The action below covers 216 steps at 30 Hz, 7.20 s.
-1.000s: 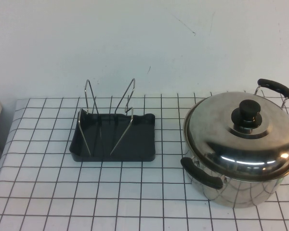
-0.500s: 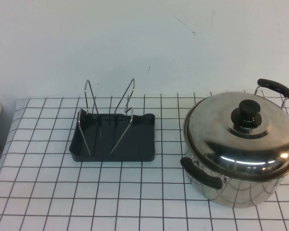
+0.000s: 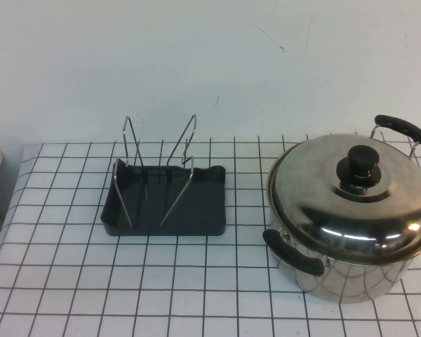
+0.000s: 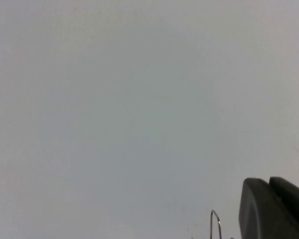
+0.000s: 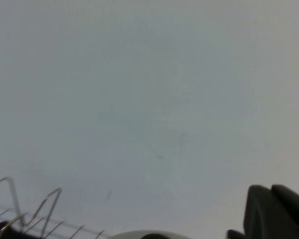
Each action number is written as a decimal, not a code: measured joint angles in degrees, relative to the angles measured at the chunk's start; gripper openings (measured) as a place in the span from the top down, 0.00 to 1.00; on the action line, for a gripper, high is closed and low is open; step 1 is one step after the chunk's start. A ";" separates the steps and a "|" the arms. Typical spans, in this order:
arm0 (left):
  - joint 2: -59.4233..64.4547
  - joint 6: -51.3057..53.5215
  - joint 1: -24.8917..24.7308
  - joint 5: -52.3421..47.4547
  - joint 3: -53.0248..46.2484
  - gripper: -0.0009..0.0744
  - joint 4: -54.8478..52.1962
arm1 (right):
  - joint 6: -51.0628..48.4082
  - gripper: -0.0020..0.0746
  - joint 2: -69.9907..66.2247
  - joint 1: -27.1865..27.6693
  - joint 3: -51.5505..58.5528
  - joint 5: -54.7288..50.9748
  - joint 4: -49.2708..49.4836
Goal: Put pot lid on rack
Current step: Open the pot, then hand over the pot lid, then place the pot lid on the pot rack
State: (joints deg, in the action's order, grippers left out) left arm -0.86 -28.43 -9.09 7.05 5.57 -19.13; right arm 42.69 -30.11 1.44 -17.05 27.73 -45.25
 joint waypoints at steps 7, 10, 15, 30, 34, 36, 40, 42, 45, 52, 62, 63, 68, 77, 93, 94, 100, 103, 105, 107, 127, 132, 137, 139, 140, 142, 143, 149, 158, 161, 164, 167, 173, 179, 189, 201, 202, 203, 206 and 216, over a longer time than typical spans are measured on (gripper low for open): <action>0.00 -0.84 0.00 0.33 -0.13 0.99 -0.40 | 6.24 0.98 -20.00 0.00 -4.59 18.36 -12.74; 0.12 -3.56 0.00 0.23 -0.13 0.99 -0.40 | 4.56 0.98 -26.31 0.00 -7.32 19.95 -13.61; 4.47 -4.95 0.00 0.91 -0.13 0.99 -0.40 | 2.74 0.98 -33.01 0.00 -9.80 20.49 -13.84; 12.37 -7.81 0.00 6.17 -0.13 0.99 -6.61 | -1.38 0.21 -52.61 0.00 -17.48 27.82 -15.21; 12.37 -8.19 0.00 6.55 -0.13 0.99 -9.13 | -1.59 0.16 -56.80 0.00 -20.17 27.82 -15.21; 12.37 -8.29 0.00 6.55 -0.13 0.99 -9.43 | -2.39 0.15 -58.65 0.00 -21.29 27.96 -15.21; 12.37 -8.41 0.00 6.55 -0.26 0.99 -9.65 | -4.75 0.15 -61.59 0.00 -22.51 29.14 -15.31; 12.37 -8.41 0.00 6.55 -0.38 0.99 -9.65 | -5.17 0.15 -62.68 0.00 -22.92 29.92 -15.31; 12.37 -8.52 0.00 6.58 -0.48 0.99 -9.79 | -6.86 0.18 -64.00 0.00 -23.06 31.00 -15.31; 12.37 -8.63 0.00 6.58 -0.48 0.99 -10.07 | -8.42 0.51 -65.15 0.00 -23.06 32.82 -15.75; 12.37 -8.63 0.00 12.91 -0.48 0.99 -16.67 | -8.98 0.51 -65.64 0.00 -23.06 35.91 -15.30; 12.37 -8.63 0.00 13.33 -0.48 0.99 -17.06 | -8.85 0.51 -65.64 0.00 -23.06 36.16 -15.00; 12.37 -8.93 0.00 14.16 -0.48 0.99 -17.92 | -8.75 0.51 -63.02 0.00 -23.30 36.51 -13.83; 12.37 -44.95 0.00 18.16 -0.48 0.99 -18.95 | -5.89 0.51 -51.56 -3.21 -27.02 36.86 -14.59; 12.37 -104.99 0.00 38.37 -0.48 0.22 -31.04 | -15.09 0.51 -44.25 -43.88 -29.17 29.33 -1.28; 12.37 -105.37 0.00 38.95 -0.48 0.16 -31.04 | -15.73 0.51 -44.96 -44.88 -29.17 29.09 -0.34; 12.37 -105.26 0.00 42.22 -0.48 0.12 -31.17 | -14.71 0.51 -50.88 -47.08 -29.17 31.34 2.28; 12.37 -105.26 0.00 42.28 -0.48 0.17 -31.52 | -14.46 0.51 -53.35 -48.07 -29.17 34.68 3.13; 12.37 -105.15 0.00 41.98 -0.48 0.25 -31.52 | -14.46 0.51 -54.40 -48.60 -29.17 35.65 3.50; 12.37 -105.15 0.00 40.93 -0.48 0.39 -31.62 | -14.46 0.51 -55.14 -48.71 -29.17 36.09 3.50; 12.98 -105.43 0.00 33.14 6.13 0.95 -36.80 | -11.75 0.17 -54.72 -48.62 -29.44 38.03 9.39; 18.38 -107.07 0.00 29.90 14.33 0.95 -45.47 | -15.06 0.20 -49.23 -47.07 -29.57 38.03 10.27; 34.14 -112.38 0.00 33.91 25.09 0.95 -60.56 | -15.35 0.60 -40.03 -46.35 -29.91 30.04 1.66; 40.59 -112.52 0.00 36.58 30.52 0.95 -65.18 | -11.54 0.81 -35.95 -46.35 -29.91 23.77 -4.30; 44.20 -112.52 0.00 37.30 33.25 0.95 -67.58 | -8.08 0.85 -34.38 -46.35 -29.91 21.11 -6.45; 50.32 -112.29 0.00 37.62 37.82 0.95 -72.06 | -0.68 0.92 -30.47 -46.35 -29.91 14.43 -11.89; 53.43 -112.14 0.00 37.62 40.26 0.95 -73.81 | 1.90 0.93 -28.91 -46.35 -29.91 12.00 -14.24; 68.50 -110.27 0.00 37.96 51.02 0.95 -78.19 | 23.24 0.96 -18.00 -46.35 -29.91 0.18 -35.21; 80.21 -107.24 0.00 37.61 57.37 0.95 -78.56 | 46.89 0.97 -8.00 -46.35 -26.52 -0.72 -54.62; 82.69 -105.14 0.00 38.47 57.90 0.95 -77.04 | 48.53 0.97 -6.12 -46.35 -22.95 -2.21 -55.13; 84.89 -103.34 0.00 39.18 58.11 0.95 -74.40 | 49.29 0.97 -5.09 -46.35 -19.47 -4.14 -55.48; 87.21 -102.62 0.00 39.18 59.12 0.95 -73.63 | 49.53 0.97 -4.87 -46.35 -16.66 -5.81 -55.49; 91.25 -102.41 0.00 38.96 61.03 0.95 -73.05 | 49.75 0.97 -4.79 -46.35 -15.12 -8.29 -55.59; 94.74 -102.41 0.00 38.88 61.54 0.95 -71.68 | 49.78 0.97 -4.66 -46.35 -15.12 -9.04 -55.59; 98.09 -100.63 0.00 39.00 62.90 0.95 -70.25 | 50.47 0.97 -4.66 -46.35 -15.12 -9.08 -55.59; 102.56 -100.51 0.00 40.21 65.50 0.95 -70.16 | 50.69 0.97 -4.66 -46.35 -15.12 -9.17 -55.59; 102.86 -100.51 0.00 40.48 65.50 0.95 -70.16 | 50.69 0.97 -4.66 -46.35 -15.12 -9.17 -55.59; 102.97 -100.51 0.00 40.63 65.64 0.95 -70.16 | 50.69 0.97 -4.66 -46.35 -15.12 -9.17 -55.59; 103.50 -100.51 0.00 40.95 65.91 0.94 -70.56 | 50.69 0.97 -4.66 -46.35 -15.12 -9.17 -55.59; 104.14 -99.18 0.00 41.42 65.99 0.19 -74.77 | 50.69 0.97 -4.66 -46.35 -15.12 -9.30 -55.59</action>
State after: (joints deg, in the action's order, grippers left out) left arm 103.28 -127.61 -9.09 48.47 71.56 -93.90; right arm 93.38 -34.77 -44.91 -32.17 18.43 -100.83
